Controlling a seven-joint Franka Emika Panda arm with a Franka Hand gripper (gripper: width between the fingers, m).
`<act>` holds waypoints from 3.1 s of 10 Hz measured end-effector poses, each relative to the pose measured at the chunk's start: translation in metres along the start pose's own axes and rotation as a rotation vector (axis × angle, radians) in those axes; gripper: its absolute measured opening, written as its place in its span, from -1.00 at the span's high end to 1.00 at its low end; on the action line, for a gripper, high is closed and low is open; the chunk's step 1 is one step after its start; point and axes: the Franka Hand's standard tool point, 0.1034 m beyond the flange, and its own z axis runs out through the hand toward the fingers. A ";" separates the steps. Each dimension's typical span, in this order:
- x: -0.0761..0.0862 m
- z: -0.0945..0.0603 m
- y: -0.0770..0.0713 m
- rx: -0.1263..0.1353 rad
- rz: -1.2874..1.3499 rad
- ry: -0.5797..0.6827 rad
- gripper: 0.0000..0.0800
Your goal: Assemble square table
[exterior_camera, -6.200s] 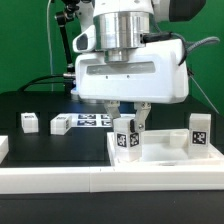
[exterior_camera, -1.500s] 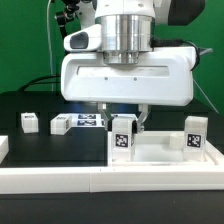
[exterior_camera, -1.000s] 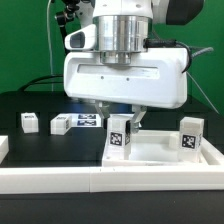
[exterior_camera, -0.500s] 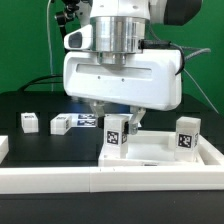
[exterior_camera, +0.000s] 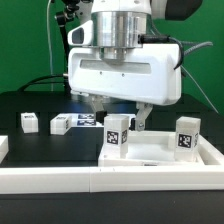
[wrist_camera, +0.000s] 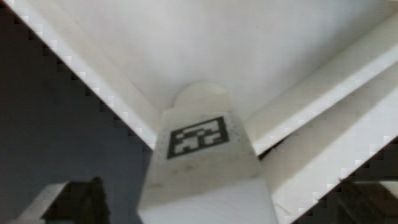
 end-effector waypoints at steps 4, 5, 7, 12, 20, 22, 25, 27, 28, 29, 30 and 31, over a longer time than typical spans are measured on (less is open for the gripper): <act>-0.018 -0.003 -0.003 0.021 0.113 -0.024 -0.62; -0.020 -0.002 -0.002 0.018 0.111 -0.025 -0.62; -0.020 -0.002 -0.002 0.017 0.118 -0.026 -0.62; -0.064 0.009 0.013 0.002 0.340 -0.035 -0.62; -0.113 0.029 0.027 -0.018 0.592 -0.049 -0.62; -0.112 0.029 0.026 -0.017 0.582 -0.049 -0.62; -0.116 0.032 0.031 -0.013 0.637 -0.048 -0.62; -0.125 0.039 0.042 -0.024 0.632 -0.038 -0.62; -0.129 0.043 0.047 -0.034 0.631 -0.035 -0.62; -0.132 0.049 0.051 -0.046 0.627 -0.031 -0.62; -0.133 0.053 0.054 -0.054 0.622 -0.030 -0.62; -0.133 0.055 0.055 -0.058 0.619 -0.029 -0.62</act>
Offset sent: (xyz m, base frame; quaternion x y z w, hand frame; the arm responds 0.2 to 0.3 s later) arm 0.0191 0.0000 0.0065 0.0094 -0.0078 -0.0830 0.9965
